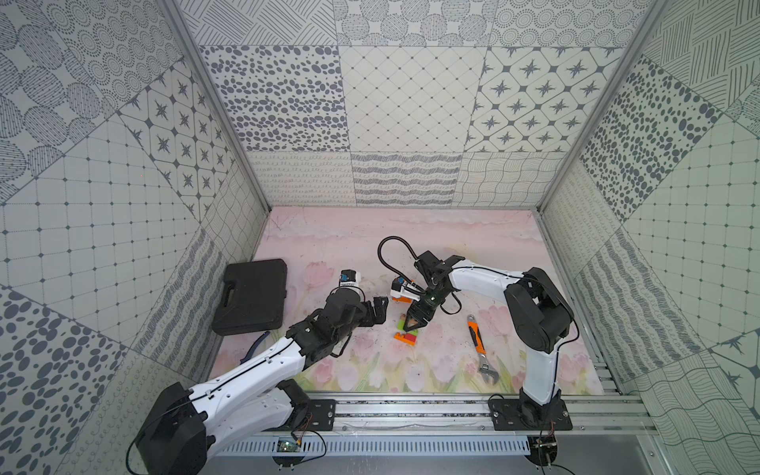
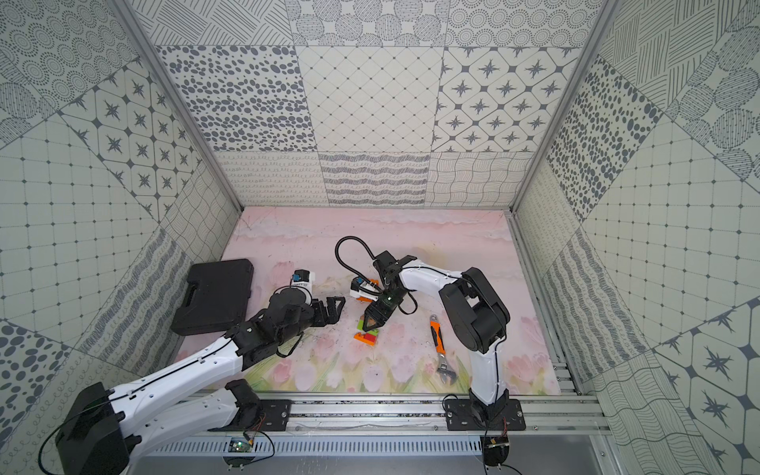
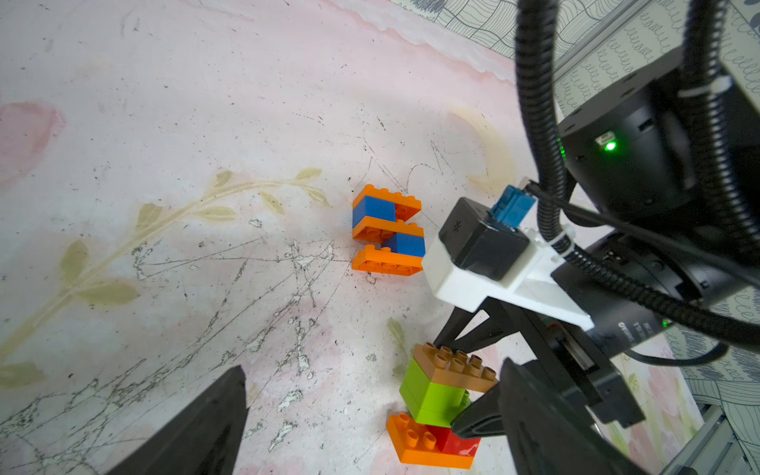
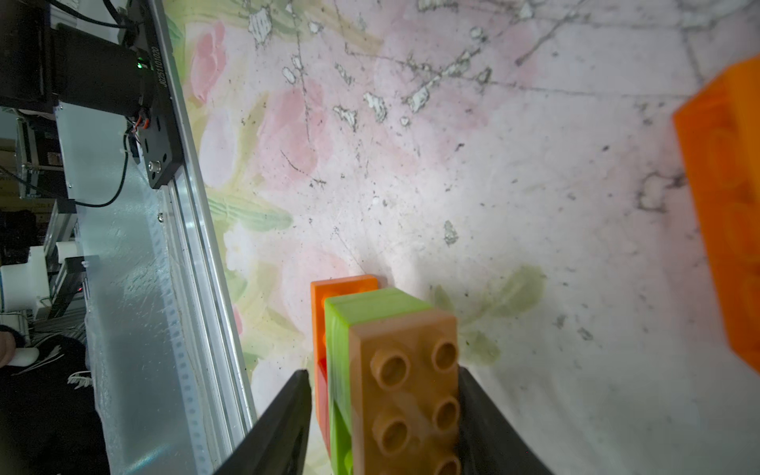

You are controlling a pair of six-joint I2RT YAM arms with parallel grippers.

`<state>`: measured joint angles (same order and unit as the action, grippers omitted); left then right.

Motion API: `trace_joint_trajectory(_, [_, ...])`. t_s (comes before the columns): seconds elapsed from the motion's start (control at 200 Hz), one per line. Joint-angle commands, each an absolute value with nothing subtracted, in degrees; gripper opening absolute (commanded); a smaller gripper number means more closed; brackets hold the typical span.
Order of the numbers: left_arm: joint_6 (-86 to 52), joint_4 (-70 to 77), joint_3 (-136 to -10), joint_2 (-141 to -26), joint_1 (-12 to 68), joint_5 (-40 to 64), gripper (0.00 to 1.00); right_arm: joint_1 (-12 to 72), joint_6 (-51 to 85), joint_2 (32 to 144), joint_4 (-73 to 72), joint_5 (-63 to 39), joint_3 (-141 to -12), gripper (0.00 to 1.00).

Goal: Assemble the number 5 with lego
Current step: Adjust the lego brick at the center of the board, then reset both arms

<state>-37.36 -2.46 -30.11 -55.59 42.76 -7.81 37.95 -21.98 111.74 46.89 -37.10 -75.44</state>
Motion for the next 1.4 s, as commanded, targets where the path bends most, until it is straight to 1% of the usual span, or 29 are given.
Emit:
trace_joint_trajectory(0.0, [-36.2, 0.0, -29.2, -56.0, 42.8, -7.7, 0.99, 38.2, -21.4, 110.4, 44.8, -34.6, -77.4, 0.56])
trace_joint_trajectory(0.105, [-35.5, 0.1, -30.1, -56.9, 42.8, -7.1, 0.99, 38.4, -19.9, 109.5, 42.5, -31.1, -77.2, 0.55])
trace_joint_trajectory(0.155, [-35.2, -0.4, -30.8, -57.2, 42.8, -7.2, 0.99, 38.7, -19.2, 108.8, 41.7, -28.7, -77.0, 0.59])
trace_joint_trajectory(0.24, [-35.3, -0.2, -30.8, -57.6, 42.8, -7.4, 0.99, 38.8, -18.0, 107.0, 41.4, -25.6, -76.8, 0.59])
trace_joint_trajectory(0.275, [-35.4, 0.0, -30.6, -57.4, 42.9, -7.4, 0.99, 38.8, -17.0, 105.7, 40.4, -24.3, -76.5, 0.63])
trace_joint_trajectory(0.335, [-35.3, 0.9, -29.8, -57.3, 42.8, -8.1, 0.99, 38.8, -13.8, 102.2, 37.6, -19.9, -75.2, 0.64])
trace_joint_trajectory(0.39, [-34.9, 1.8, -29.4, -57.6, 42.8, -9.2, 0.99, 38.8, -11.0, 97.7, 33.7, -15.5, -72.6, 0.71])
trace_joint_trajectory(0.425, [-34.3, 2.0, -29.6, -57.9, 42.8, -9.9, 0.99, 38.8, -9.3, 94.2, 30.8, -11.6, -70.3, 0.76])
trace_joint_trajectory(0.52, [-32.7, 2.0, -31.0, -59.1, 42.7, -13.4, 0.99, 38.6, -5.0, 84.1, 21.6, 0.9, -62.0, 0.98])
trace_joint_trajectory(0.625, [-29.9, 0.3, -34.3, -60.7, 42.5, -18.4, 0.99, 37.9, -3.3, 75.3, 14.5, 15.2, -52.7, 0.99])
trace_joint_trajectory(0.72, [-28.0, -2.1, -37.2, -62.2, 41.6, -24.4, 0.99, 36.4, -1.1, 70.4, 8.4, 29.7, -46.3, 0.99])
trace_joint_trajectory(0.77, [-27.8, -2.7, -37.9, -62.9, 40.3, -27.3, 0.99, 34.1, 1.2, 68.7, 6.0, 34.1, -43.8, 0.99])
trace_joint_trajectory(0.871, [-27.8, -1.3, -38.2, -63.7, 36.1, -30.9, 0.99, 25.9, 6.8, 67.1, 6.1, 34.8, -41.7, 0.99])
trace_joint_trajectory(0.946, [-26.0, 1.5, -37.6, -64.6, 32.4, -31.5, 0.99, 20.8, 8.9, 66.6, 5.9, 36.0, -40.8, 0.99])
trace_joint_trajectory(0.996, [-24.6, 1.5, -38.1, -65.8, 30.0, -32.1, 0.99, 18.0, 9.9, 66.4, 2.7, 35.6, -38.7, 0.99])
trace_joint_trajectory(1.081, [-21.6, 0.1, -39.5, -68.1, 25.1, -31.4, 0.99, 13.8, 9.7, 67.3, -4.8, 31.9, -33.6, 0.99])
trace_joint_trajectory(1.216, [-21.0, 0.6, -37.4, -69.6, 17.5, -30.3, 0.99, 11.0, 7.9, 72.1, -12.4, 27.1, -30.6, 0.99])
trace_joint_trajectory(1.296, [-18.4, 2.4, -35.1, -68.2, 14.8, -30.4, 0.99, 9.6, 7.3, 76.7, -16.7, 21.7, -30.4, 0.99])
trace_joint_trajectory(1.346, [-17.0, 4.7, -32.8, -67.6, 13.2, -30.2, 0.99, 9.1, 7.1, 80.1, -22.2, 18.5, -30.0, 0.99])
trace_joint_trajectory(1.396, [-16.2, 6.3, -31.1, -67.5, 11.8, -28.6, 0.99, 9.1, 6.4, 81.8, -22.1, 15.7, -30.7, 0.99])
